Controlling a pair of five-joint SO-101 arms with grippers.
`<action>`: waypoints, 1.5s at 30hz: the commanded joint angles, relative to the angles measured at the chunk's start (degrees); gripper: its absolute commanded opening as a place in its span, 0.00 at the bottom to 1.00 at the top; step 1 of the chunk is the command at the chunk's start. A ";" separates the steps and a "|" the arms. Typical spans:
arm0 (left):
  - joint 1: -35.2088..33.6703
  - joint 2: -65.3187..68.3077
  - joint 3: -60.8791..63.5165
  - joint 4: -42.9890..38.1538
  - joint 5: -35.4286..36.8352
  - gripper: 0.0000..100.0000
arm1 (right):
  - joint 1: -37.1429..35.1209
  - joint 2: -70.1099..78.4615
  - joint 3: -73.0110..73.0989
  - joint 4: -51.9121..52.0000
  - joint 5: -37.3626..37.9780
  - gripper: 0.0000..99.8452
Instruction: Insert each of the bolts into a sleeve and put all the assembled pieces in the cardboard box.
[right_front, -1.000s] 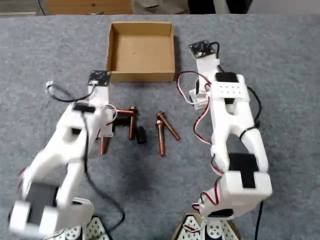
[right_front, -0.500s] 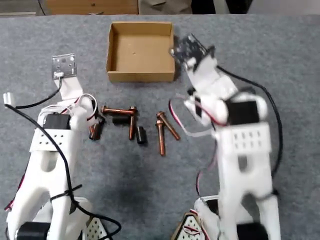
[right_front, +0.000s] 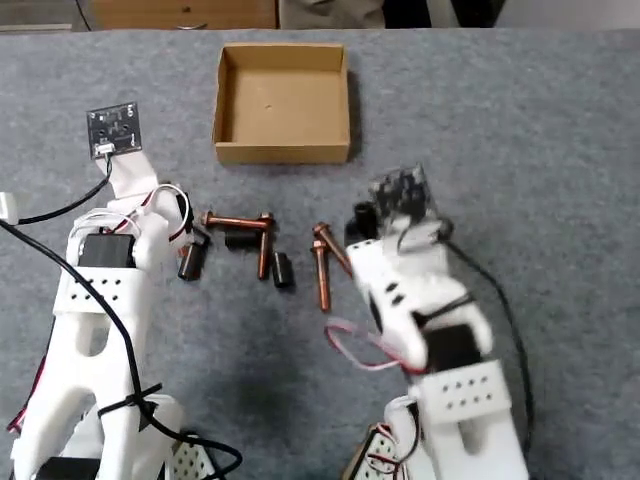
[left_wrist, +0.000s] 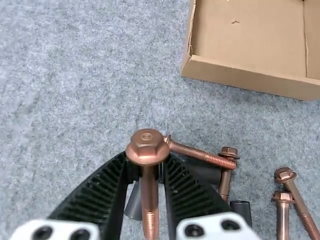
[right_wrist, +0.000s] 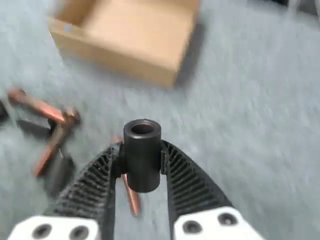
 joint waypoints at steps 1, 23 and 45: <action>-0.44 -1.89 -3.08 0.09 0.79 0.02 | -4.09 -8.22 4.97 -6.33 -1.58 0.00; 13.98 -1.98 3.43 -23.30 10.73 0.02 | -12.88 -13.41 23.96 -25.05 -5.98 0.00; 18.99 -15.25 0.62 -18.02 5.71 0.02 | -16.84 -4.44 24.04 -30.51 -7.91 0.00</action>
